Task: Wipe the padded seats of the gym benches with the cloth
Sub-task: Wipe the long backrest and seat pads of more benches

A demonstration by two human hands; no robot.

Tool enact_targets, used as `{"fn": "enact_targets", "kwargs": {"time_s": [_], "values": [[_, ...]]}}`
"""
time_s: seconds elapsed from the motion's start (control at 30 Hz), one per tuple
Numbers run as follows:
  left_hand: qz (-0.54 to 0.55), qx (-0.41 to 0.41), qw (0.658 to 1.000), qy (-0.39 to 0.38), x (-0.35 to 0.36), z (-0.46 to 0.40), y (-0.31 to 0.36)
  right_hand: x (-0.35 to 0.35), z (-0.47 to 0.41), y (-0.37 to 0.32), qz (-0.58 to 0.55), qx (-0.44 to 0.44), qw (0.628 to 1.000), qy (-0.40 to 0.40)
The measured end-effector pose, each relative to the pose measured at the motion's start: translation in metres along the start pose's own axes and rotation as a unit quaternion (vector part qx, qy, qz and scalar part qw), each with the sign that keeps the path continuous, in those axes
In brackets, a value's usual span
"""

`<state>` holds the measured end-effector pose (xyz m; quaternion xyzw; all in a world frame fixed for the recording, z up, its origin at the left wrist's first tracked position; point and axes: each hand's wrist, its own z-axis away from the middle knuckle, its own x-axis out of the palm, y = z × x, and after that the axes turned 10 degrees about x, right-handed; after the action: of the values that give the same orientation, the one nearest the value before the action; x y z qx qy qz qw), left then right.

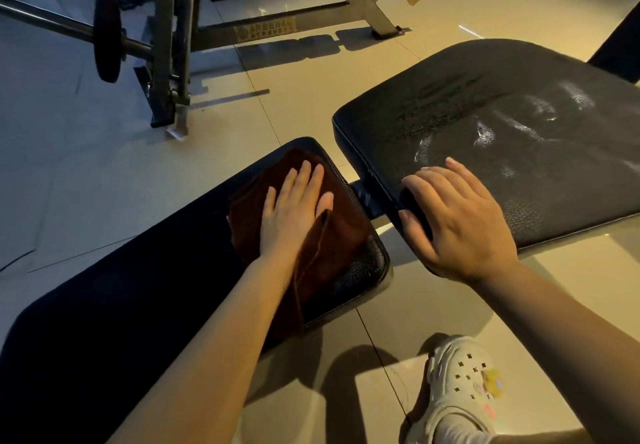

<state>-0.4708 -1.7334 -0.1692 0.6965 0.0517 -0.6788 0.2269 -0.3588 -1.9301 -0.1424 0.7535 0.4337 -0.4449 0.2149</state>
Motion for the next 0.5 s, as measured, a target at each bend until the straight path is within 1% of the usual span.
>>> {"fn": "enact_targets", "kwargs": {"time_s": [0.1,0.27,0.37,0.4,0.5], "values": [[-0.005,0.036,0.999,0.02,0.006,0.04,0.017,-0.001,0.001,-0.001,0.0,0.008,1.0,-0.004],[0.049,0.07,0.996,0.039,0.028,0.106,0.048,-0.002,0.001,-0.002,-0.009,0.004,1.0,0.003],[0.072,0.078,0.994,0.041,0.021,0.103,0.048,0.0,0.001,-0.001,-0.017,0.0,1.0,0.009],[0.072,0.093,0.992,0.045,0.017,0.095,0.045,0.0,0.001,-0.001,-0.017,0.001,1.0,0.012],[0.049,0.115,0.992,0.022,0.006,0.061,0.029,0.0,0.0,-0.001,-0.016,0.003,1.0,0.015]]}}
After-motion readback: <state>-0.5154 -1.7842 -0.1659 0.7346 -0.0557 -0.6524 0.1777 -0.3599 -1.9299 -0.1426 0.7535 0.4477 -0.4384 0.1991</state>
